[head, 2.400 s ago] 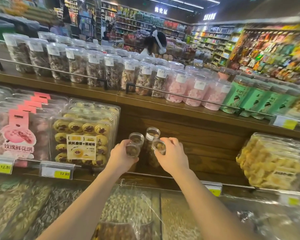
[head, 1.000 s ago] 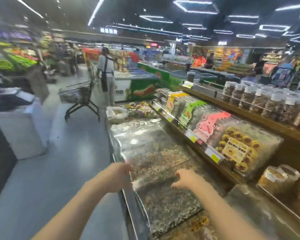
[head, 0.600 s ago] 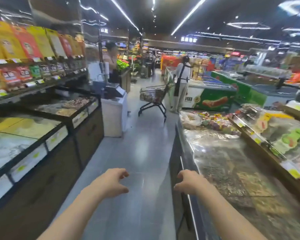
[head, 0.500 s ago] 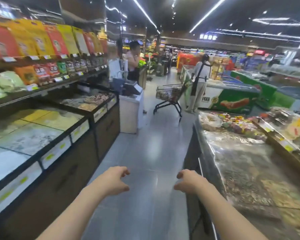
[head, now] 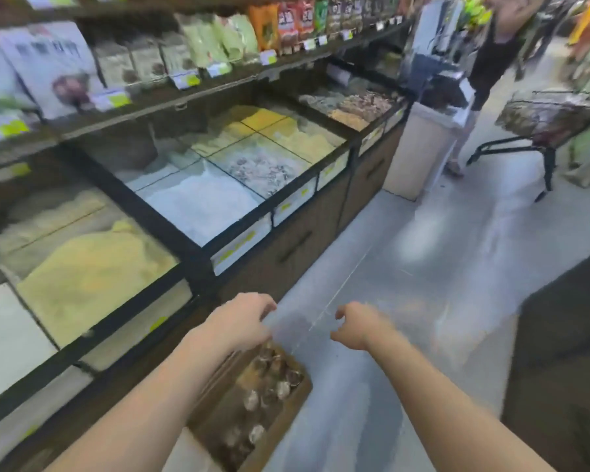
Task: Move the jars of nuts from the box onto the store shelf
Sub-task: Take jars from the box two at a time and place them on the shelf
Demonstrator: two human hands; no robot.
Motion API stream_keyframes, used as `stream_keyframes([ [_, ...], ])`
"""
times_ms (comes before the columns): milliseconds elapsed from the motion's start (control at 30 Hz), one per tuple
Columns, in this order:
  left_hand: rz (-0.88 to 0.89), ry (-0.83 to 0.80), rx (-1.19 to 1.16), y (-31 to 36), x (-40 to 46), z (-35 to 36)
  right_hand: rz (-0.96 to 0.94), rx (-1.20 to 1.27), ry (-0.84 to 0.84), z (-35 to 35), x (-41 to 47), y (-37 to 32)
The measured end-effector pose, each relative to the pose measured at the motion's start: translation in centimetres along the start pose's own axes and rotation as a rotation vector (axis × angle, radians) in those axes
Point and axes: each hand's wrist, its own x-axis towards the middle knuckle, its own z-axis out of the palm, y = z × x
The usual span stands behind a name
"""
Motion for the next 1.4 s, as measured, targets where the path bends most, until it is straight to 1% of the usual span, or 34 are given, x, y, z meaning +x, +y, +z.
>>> stream_keyframes([
  [167,-0.147,-0.002,-0.115,-7.1,2.1,2.7,-0.111,-0.07,-0.105,4.0,5.8,-6.3],
  [300,-0.31,0.007,-0.233,-12.2,5.2,7.5,-0.214,-0.155,-0.211,8.3,12.2,-9.6],
  [400,-0.413,0.033,-0.329,-15.2,7.9,11.6,-0.279,-0.183,-0.257,11.8,17.2,-10.8],
  [533,-0.597,0.015,-0.487,-20.7,12.8,20.8,-0.318,-0.261,-0.362,21.3,25.7,-11.1],
  [633,-0.687,-0.032,-0.565,-25.5,16.2,29.7,-0.325,-0.304,-0.448,30.5,30.9,-9.6],
  [733,-0.766,-0.097,-0.612,-29.6,18.9,38.9,-0.336,-0.343,-0.485,39.8,34.8,-7.4],
  [833,-0.819,-0.152,-0.622,-32.7,21.3,47.5,-0.401,-0.437,-0.551,48.1,38.0,-5.3],
  [900,-0.826,-0.155,-0.603,-34.4,22.8,52.4,-0.457,-0.491,-0.541,52.5,39.7,-4.0],
  [967,-0.836,-0.135,-0.591,-36.1,24.1,56.5,-0.519,-0.527,-0.488,56.2,41.3,-3.2],
  [1067,-0.823,-0.085,-0.547,-38.5,25.8,61.4,-0.581,-0.531,-0.44,61.5,43.9,-2.7],
  [1133,-0.802,-0.076,-0.532,-39.4,27.0,64.3,-0.604,-0.534,-0.377,64.2,45.7,-3.0],
  [1200,-0.785,-0.084,-0.497,-39.7,28.0,66.8,-0.605,-0.513,-0.313,66.1,47.1,-3.7],
  [1300,-0.813,-0.12,-0.435,-39.8,28.7,69.8,-0.572,-0.504,-0.269,67.9,48.4,-5.1],
  [1400,-0.851,-0.073,-0.516,-40.2,29.0,71.9,-0.556,-0.523,-0.283,69.1,49.3,-5.9],
])
